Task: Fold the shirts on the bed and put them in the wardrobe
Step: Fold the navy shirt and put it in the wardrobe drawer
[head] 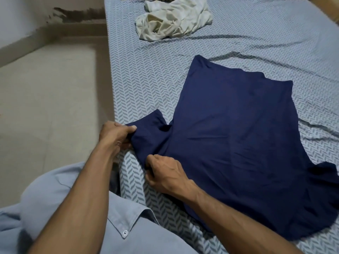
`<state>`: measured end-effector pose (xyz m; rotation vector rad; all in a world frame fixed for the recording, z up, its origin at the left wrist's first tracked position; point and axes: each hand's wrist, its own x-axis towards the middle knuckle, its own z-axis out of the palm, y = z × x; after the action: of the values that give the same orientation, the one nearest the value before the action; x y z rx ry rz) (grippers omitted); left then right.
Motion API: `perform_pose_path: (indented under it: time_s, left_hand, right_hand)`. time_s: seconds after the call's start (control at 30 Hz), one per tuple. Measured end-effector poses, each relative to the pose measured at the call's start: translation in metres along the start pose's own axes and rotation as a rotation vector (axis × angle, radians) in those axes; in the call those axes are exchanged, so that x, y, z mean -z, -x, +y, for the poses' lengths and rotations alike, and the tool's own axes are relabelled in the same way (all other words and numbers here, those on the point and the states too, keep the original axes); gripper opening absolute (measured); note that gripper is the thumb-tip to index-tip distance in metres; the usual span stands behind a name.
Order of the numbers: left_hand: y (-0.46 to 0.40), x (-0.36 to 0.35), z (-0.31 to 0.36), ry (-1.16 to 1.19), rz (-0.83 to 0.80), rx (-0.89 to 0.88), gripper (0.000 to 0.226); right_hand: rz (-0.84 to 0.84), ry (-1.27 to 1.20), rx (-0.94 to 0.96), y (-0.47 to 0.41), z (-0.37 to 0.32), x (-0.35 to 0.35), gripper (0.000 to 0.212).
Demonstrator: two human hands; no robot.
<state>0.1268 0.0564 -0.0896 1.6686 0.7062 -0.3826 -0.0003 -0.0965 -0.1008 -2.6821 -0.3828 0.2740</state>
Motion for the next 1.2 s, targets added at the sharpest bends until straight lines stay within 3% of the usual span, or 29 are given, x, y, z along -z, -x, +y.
perform_pose_path:
  time_s: [0.07, 0.13, 0.27, 0.37, 0.53, 0.63, 0.7, 0.77, 0.83, 0.9, 1.03, 1.2]
  left_hand:
    - [0.006, 0.000, -0.001, -0.008, 0.025, -0.070, 0.035]
    - [0.013, 0.003, 0.001, -0.064, 0.097, -0.210, 0.041]
    - [0.065, -0.029, 0.017, -0.239, 0.044, -0.575, 0.040]
    - [0.120, -0.080, 0.026, -0.459, -0.112, -0.887, 0.039]
    - [0.202, -0.183, 0.003, -0.968, -0.554, -1.111, 0.054]
    - [0.228, -0.211, -0.026, -0.962, -0.754, -1.107, 0.067]
    - [0.228, -0.206, -0.049, -0.990, -0.738, -1.144, 0.068]
    - [0.216, -0.188, -0.074, -1.127, -0.515, -1.249, 0.069]
    - [0.206, -0.164, -0.086, -1.306, -0.298, -1.124, 0.074]
    - [0.198, -0.143, -0.088, -1.421, -0.204, -0.870, 0.076]
    - [0.188, -0.123, -0.086, -1.380, -0.247, -0.539, 0.068]
    - [0.187, -0.116, -0.088, -1.182, -0.306, -0.463, 0.027]
  right_hand:
    - [-0.007, -0.060, -0.007, 0.003, 0.004, 0.004, 0.019]
    - [-0.017, -0.270, -0.110, 0.003, 0.011, 0.014, 0.023]
    - [0.104, -1.126, -0.516, 0.011, 0.047, 0.055, 0.023]
    - [0.121, -1.495, -0.727, 0.031, 0.097, 0.093, 0.043]
    - [0.179, -1.624, -0.835, 0.084, 0.162, 0.131, 0.061]
    - [0.224, -1.620, -0.953, 0.109, 0.183, 0.128, 0.062]
    - [0.192, -1.550, -1.023, 0.119, 0.191, 0.121, 0.048]
    - [0.183, -1.431, -0.992, 0.121, 0.199, 0.111, 0.039]
    - [0.231, -1.250, -0.945, 0.117, 0.201, 0.105, 0.032]
    - [0.308, -1.091, -0.924, 0.110, 0.202, 0.100, 0.019]
    - [0.395, -1.024, -0.896, 0.104, 0.208, 0.094, 0.010]
    - [0.423, -1.007, -0.860, 0.107, 0.219, 0.099, 0.009]
